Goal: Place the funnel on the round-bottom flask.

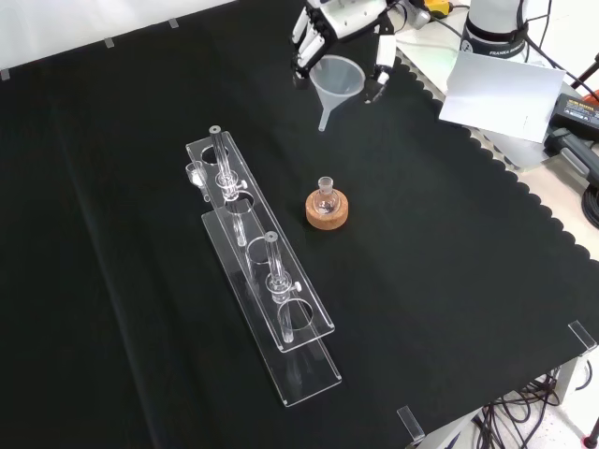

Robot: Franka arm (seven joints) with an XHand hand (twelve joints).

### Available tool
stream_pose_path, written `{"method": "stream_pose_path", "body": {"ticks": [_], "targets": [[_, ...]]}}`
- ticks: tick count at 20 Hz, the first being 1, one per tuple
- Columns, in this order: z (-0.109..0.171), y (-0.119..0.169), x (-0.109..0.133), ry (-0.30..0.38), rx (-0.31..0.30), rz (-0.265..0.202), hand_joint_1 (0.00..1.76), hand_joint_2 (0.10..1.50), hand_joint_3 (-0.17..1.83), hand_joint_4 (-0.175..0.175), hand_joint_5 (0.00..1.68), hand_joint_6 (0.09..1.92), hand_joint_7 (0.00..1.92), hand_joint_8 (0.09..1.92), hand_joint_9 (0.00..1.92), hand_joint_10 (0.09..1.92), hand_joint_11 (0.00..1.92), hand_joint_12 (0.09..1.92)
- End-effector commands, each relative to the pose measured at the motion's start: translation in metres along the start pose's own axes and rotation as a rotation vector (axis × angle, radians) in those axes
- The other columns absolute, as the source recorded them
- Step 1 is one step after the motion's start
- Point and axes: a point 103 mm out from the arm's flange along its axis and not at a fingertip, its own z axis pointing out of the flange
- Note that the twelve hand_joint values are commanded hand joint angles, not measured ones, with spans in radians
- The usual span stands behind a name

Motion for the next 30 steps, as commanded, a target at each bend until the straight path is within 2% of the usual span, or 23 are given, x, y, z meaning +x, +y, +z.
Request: {"method": "stream_pose_path", "body": {"ticks": [1, 3, 9, 12, 25, 26, 28, 30], "targets": [[0.015, 0.011, 0.018, -0.002, 0.032, -0.036, 0.8, 0.8, 0.58, 0.036, 0.93, 0.8, 0.99, 0.7, 1.2, 0.37, 0.81, 1.19], [0.018, 0.014, 0.021, 0.006, 0.038, -0.032, 0.8, 0.8, 0.58, 0.036, 0.93, 0.8, 0.99, 0.7, 1.2, 0.37, 0.81, 1.19], [0.028, 0.021, 0.033, 0.018, 0.056, -0.072, 0.8, 0.8, 0.58, 0.035, 0.93, 0.8, 0.99, 0.7, 1.2, 0.37, 0.81, 1.19], [0.033, 0.027, 0.03, 0.03, 0.067, -0.079, 0.8, 0.79, 0.59, 0.033, 0.93, 0.8, 0.99, 0.7, 1.2, 0.37, 0.81, 1.19], [0.048, 0.043, 0.028, 0.024, 0.096, -0.066, 0.8, 0.79, 0.59, 0.026, 0.93, 0.8, 0.98, 0.71, 1.2, 0.37, 0.81, 1.2], [0.049, 0.044, 0.028, 0.024, 0.096, -0.065, 0.8, 0.79, 0.59, 0.025, 0.93, 0.8, 0.98, 0.71, 1.2, 0.37, 0.81, 1.2], [0.051, 0.046, 0.009, 0.053, 0.098, -0.07, 0.8, 0.79, 0.59, 0.025, 0.93, 0.8, 0.98, 0.71, 1.2, 0.37, 0.81, 1.2], [0.052, 0.047, 0.009, 0.043, 0.102, -0.066, 0.8, 0.79, 0.59, 0.025, 0.93, 0.8, 0.98, 0.71, 1.2, 0.37, 0.8, 1.2]]}}
